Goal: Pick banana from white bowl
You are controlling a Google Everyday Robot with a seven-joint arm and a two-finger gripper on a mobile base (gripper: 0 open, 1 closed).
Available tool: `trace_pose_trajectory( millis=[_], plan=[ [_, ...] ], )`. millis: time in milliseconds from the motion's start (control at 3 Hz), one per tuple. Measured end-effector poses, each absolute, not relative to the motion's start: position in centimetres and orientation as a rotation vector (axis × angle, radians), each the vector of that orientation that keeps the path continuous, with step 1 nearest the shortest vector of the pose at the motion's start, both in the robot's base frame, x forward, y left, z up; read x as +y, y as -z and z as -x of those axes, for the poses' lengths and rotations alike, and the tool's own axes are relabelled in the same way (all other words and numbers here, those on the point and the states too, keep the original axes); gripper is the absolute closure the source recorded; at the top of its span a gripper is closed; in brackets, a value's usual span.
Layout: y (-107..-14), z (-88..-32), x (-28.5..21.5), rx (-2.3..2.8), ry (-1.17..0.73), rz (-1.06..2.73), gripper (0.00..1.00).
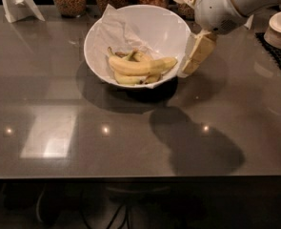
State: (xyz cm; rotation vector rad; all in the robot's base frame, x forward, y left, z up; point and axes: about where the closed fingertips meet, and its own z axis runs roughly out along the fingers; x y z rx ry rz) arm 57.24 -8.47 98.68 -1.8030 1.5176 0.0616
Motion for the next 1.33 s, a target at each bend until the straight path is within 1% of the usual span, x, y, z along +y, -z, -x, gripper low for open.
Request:
trace_pose_trajectory(
  millis=[333, 1000, 1333],
  plan=[
    [-98.7, -57.3, -8.3, 1.515, -0.062, 1.805, 0.00],
    [-97.2, -59.8, -7.2, 1.513, -0.001, 1.908, 0.00],
    [-96.3, -61.1, -6.5, 1.533, 0.004, 1.938, 0.16]
  ],
)
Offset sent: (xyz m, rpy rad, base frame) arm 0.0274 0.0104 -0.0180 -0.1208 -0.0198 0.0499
